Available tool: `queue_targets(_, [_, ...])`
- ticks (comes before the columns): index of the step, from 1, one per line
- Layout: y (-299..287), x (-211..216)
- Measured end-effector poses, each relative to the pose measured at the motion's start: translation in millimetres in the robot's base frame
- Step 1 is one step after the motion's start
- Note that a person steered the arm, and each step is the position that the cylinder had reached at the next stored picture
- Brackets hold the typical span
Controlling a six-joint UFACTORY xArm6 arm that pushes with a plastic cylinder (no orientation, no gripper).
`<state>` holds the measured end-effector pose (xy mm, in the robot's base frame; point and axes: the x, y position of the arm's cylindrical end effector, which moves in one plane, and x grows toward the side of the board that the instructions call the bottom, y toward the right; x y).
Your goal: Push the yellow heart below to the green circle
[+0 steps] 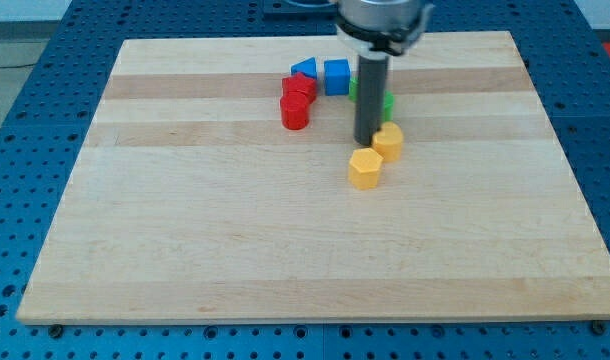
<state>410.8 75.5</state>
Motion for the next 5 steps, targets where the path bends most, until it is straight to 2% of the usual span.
queue_targets(1, [26, 24])
queue_targets(2, [43, 24])
queue_targets(4, [47, -26])
queue_targets(5, [58, -32])
